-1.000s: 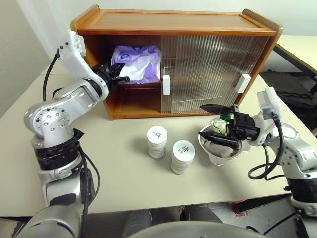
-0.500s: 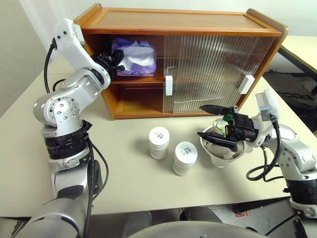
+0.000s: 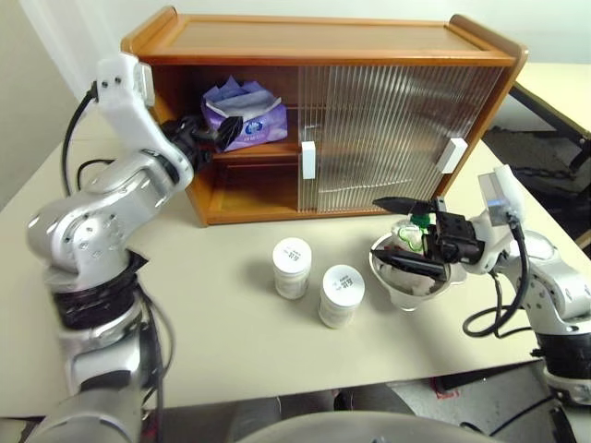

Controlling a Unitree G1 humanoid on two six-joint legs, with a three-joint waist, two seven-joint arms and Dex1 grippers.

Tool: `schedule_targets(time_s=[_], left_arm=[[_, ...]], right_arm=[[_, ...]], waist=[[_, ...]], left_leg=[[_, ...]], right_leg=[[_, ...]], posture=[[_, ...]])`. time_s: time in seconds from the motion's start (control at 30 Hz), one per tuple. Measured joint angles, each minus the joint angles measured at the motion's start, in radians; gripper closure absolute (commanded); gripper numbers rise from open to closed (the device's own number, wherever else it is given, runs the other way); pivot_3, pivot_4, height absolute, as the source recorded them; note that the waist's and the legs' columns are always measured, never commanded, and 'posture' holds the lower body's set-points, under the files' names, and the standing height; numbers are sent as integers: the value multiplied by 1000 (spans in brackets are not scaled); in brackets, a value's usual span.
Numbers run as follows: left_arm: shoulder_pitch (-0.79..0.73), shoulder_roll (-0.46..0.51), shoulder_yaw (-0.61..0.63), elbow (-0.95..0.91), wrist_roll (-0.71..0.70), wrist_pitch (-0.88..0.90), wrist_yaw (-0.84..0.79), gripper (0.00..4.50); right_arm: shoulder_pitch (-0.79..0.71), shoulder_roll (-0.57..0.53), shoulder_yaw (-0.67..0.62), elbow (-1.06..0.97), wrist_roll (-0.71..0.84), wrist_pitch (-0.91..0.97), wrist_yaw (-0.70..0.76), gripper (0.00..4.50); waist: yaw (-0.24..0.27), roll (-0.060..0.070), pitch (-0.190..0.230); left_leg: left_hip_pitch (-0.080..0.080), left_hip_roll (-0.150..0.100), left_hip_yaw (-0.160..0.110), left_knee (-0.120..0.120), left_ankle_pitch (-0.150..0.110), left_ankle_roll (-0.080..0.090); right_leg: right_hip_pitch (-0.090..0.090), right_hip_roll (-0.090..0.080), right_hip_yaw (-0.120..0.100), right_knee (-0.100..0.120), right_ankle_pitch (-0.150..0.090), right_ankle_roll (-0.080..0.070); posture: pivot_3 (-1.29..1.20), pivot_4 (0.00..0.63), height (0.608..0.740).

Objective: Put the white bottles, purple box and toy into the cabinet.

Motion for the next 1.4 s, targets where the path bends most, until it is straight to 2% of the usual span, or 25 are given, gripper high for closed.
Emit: schedule_targets(time_s=[0.23, 0.3, 0.37, 0.5, 0.57, 0.6, 0.8, 0.97, 1.4], left_arm=[[158, 48, 57, -23, 57, -195, -180, 3920], [211, 83, 45, -24, 86, -266, -268, 4479], [234, 88, 21, -22, 116, -322, -326, 4479], [225, 70, -42, 0, 178, -400, -368, 4479], [199, 48, -78, 29, 211, -433, -378, 4479], [175, 27, -102, 48, 230, -453, -383, 4479], [57, -55, -206, 177, 338, -530, -375, 4479], [7, -76, -275, 297, 443, -603, -390, 4479], [-65, -147, -283, 441, 605, -682, -326, 4479]], right_arm=[[-11, 0, 3, 26, 0, 0, 22, 0], [-12, 0, 4, 27, -1, 0, 24, 0], [-12, 1, 4, 28, -1, 0, 26, 0], [-15, 6, 5, 27, -2, 0, 24, 0], [-13, 9, 5, 24, -2, 0, 17, 0], [-11, 13, 6, 21, -2, 0, 9, 0], [14, 38, 11, -17, -2, 5, -36, 0], [14, 47, 23, -33, -2, 11, -60, 0], [13, 55, 38, -41, -2, 11, -78, 0]], waist=[[13, 0, 0], [17, 0, 0], [23, 0, 0], [29, 0, 0], [29, 0, 0], [30, 0, 0], [23, 0, 0], [14, 1, 0], [1, 1, 0]], left_leg=[[2, 0, -2, 1, -2, 3], [3, 0, -3, 1, -2, 3], [2, 0, -4, 1, -2, 4], [1, 0, -4, 2, -4, 6], [-1, 0, -4, 2, -3, 6], [-1, 0, -4, 2, -3, 6], [-1, 0, -4, 3, -3, 7], [-1, 0, -4, 3, -3, 7], [-2, 0, -4, 3, 0, 3]], right_leg=[[-1, 0, -1, 0, 1, -3], [-2, 0, -2, 0, -1, -6], [-3, 0, -2, 0, -4, -14], [-2, 0, -3, 1, -3, -15], [0, 0, -3, 1, -1, -13], [0, 0, -3, 1, 3, -7], [0, 0, -3, 1, 5, -7], [-1, 0, -3, 0, 6, -4], [0, 0, -2, 0, 3, 0]], posture=[[-41, 0, 740], [-47, 0, 740], [-48, 0, 740], [-58, 0, 740], [-71, 0, 740], [-71, 0, 740], [-89, 0, 740], [-96, 0, 740], [-103, 0, 740]])
